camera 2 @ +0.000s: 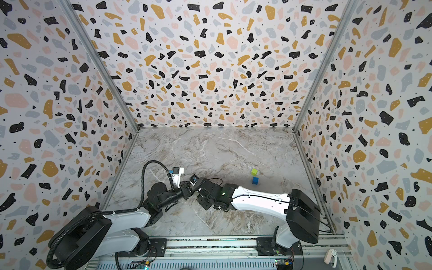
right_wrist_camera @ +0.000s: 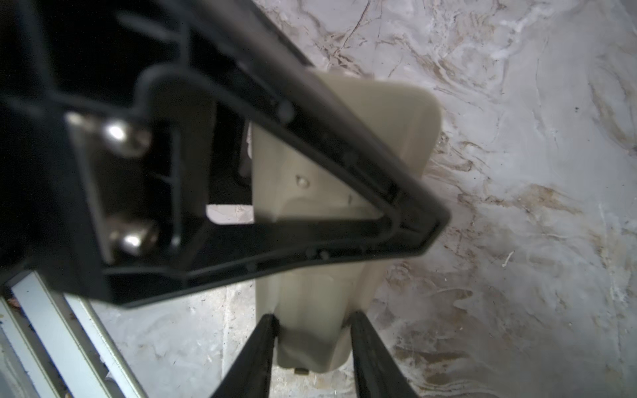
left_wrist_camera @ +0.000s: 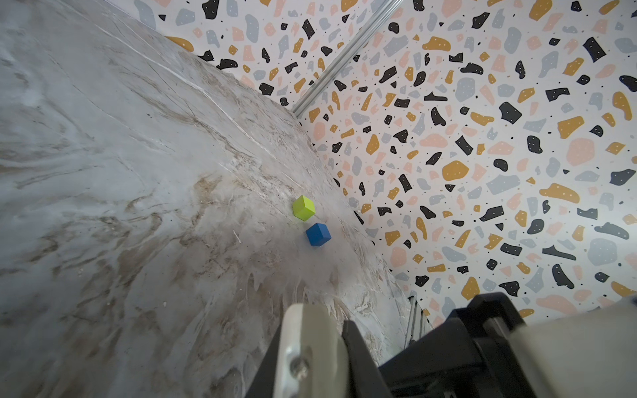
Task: Load the batteries into the remote control
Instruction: 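Open the right gripper and release the seated beige cover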
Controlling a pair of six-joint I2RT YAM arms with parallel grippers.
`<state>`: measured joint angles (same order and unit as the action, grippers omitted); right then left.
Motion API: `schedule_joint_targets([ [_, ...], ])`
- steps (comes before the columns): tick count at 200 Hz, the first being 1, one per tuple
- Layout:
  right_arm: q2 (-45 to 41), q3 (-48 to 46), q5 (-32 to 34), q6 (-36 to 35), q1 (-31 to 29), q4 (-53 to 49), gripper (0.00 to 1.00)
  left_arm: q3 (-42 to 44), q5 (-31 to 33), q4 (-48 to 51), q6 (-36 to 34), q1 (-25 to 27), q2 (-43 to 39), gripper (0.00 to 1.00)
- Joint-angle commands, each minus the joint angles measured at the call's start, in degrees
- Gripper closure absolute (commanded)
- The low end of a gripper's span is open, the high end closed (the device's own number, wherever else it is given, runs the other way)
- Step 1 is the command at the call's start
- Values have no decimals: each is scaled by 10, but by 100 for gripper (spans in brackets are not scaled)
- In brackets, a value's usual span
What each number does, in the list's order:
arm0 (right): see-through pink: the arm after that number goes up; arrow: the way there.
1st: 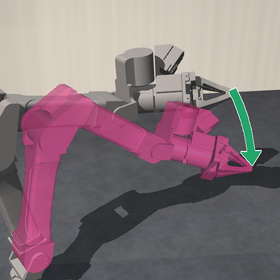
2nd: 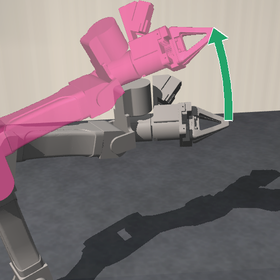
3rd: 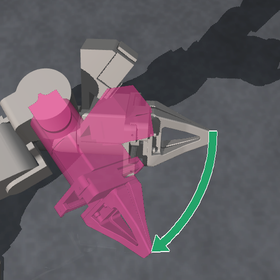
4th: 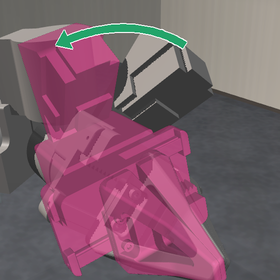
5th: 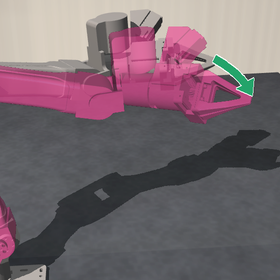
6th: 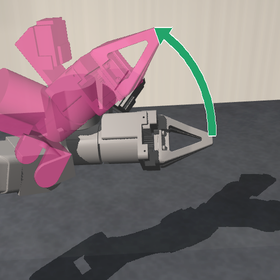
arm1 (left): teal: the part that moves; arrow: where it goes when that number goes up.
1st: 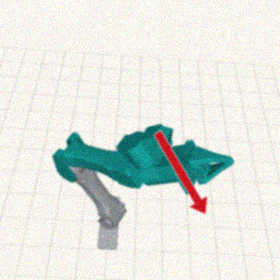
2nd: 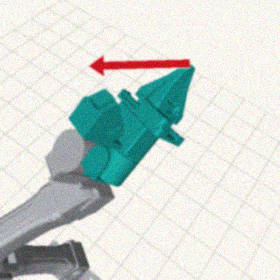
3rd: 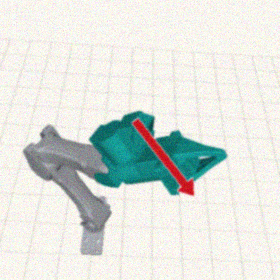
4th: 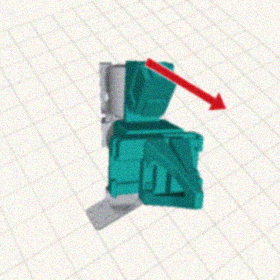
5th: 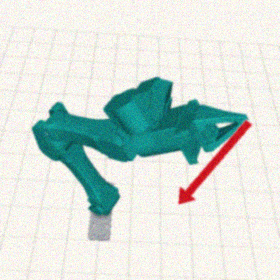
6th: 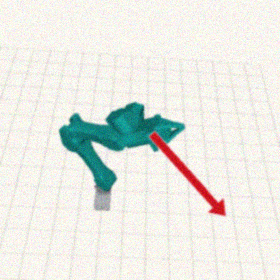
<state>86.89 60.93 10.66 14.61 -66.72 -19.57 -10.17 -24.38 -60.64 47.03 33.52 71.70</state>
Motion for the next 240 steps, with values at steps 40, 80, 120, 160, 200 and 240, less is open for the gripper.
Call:
schedule_joint_targets([
  [40,-37,4,26,-5,-7,13,53,-14,-35,-54,8,10,3,100],
  [80,-68,-15,25,9,-12,9,48,-14,-31,-50,6,9,2,100],
  [120,-115,-62,11,9,-23,41,43,-16,-26,-38,1,10,3,100],
  [160,-100,-61,37,23,-20,0,45,-16,-26,-37,2,10,1,100],
  [200,-103,-78,27,37,0,10,49,-14,-26,-34,-1,9,-6,100],
  [240,-94,-89,17,37,3,23,51,-14,-28,-35,0,9,-8,100],
])
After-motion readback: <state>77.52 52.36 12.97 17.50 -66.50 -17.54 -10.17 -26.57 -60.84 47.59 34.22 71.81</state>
